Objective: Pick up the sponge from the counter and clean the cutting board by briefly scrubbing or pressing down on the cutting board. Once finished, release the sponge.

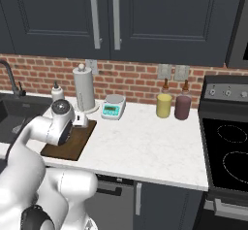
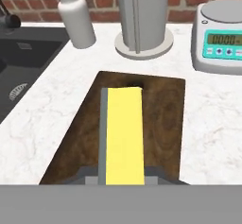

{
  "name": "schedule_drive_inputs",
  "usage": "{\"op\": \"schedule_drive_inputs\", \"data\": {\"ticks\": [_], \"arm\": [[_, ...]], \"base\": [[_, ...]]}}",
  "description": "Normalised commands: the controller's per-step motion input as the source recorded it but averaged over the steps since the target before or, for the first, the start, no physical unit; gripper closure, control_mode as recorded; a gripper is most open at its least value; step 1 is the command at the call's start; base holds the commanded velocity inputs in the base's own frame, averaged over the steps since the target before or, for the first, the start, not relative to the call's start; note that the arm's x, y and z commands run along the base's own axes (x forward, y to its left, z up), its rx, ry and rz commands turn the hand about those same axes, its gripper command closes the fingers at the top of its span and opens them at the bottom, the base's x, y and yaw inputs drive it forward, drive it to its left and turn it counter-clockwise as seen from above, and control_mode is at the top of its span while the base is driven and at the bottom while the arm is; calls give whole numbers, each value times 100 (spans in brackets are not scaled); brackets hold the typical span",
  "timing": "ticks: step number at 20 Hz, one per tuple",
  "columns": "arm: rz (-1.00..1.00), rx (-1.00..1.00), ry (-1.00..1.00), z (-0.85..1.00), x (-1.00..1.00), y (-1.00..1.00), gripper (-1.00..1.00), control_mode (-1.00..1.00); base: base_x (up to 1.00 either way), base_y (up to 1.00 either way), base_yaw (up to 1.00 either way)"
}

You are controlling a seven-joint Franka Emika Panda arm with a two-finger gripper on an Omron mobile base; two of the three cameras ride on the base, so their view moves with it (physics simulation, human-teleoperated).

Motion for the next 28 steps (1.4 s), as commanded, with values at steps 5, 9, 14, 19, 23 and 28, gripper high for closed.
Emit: {"op": "schedule_drive_inputs", "data": {"ticks": [5,9,14,19,23,28], "arm": [[0,-5,0,-47,33,0,100,-100],[0,-7,0,-44,28,1,100,-100],[0,-2,1,-28,15,10,100,-100],[0,0,5,-18,1,22,100,-100],[0,0,4,-18,1,30,100,-100],[0,0,3,-15,4,36,100,-100]], "base": [[0,0,0],[0,0,0],[0,0,0],[0,0,0],[0,0,0],[0,0,0]]}}
